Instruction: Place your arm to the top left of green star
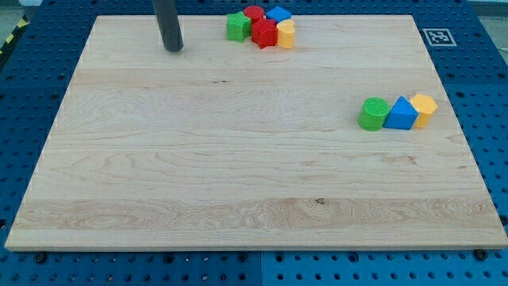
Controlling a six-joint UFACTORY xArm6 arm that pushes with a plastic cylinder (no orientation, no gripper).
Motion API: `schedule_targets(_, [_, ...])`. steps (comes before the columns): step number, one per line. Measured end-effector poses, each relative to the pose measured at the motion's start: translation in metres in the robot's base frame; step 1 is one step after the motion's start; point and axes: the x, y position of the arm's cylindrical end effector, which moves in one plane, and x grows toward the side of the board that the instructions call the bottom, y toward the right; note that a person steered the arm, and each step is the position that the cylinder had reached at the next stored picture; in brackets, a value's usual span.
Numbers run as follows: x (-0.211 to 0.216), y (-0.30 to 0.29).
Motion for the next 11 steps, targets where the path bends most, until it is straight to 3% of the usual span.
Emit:
schedule_targets(1, [-0.052, 0.000])
schedule_targets(2, [-0.059, 0.000])
schedule_targets(6, [-0.064, 0.013])
schedule_targets(11, [-0.063, 0.085])
